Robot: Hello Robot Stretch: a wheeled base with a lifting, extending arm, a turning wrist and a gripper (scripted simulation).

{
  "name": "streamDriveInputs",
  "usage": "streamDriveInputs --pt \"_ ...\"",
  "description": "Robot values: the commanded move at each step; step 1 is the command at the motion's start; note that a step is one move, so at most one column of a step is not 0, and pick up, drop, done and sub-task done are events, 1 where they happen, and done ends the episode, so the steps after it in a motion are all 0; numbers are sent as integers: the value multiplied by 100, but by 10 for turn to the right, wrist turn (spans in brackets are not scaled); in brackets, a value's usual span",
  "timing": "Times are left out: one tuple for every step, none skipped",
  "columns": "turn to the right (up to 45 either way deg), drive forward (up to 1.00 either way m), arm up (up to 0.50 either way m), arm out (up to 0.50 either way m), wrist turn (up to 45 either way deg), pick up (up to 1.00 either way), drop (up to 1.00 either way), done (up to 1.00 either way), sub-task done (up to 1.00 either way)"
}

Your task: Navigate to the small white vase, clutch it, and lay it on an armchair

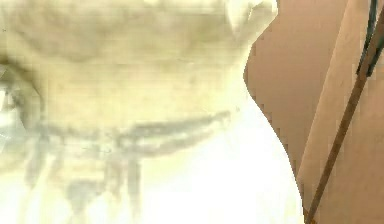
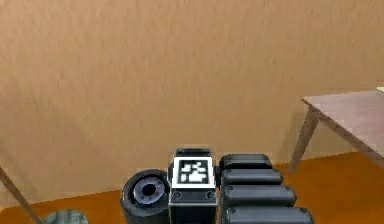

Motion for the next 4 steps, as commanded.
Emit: streamDriveInputs --pt "-240 0 0 0 0 0 0 0 0" --pt "-420 0 0 0 0 0 0 0 0" --pt "0 5 0 0 0 0 0 0 0" --pt "450 0 0 0 0 0 0 0 0"
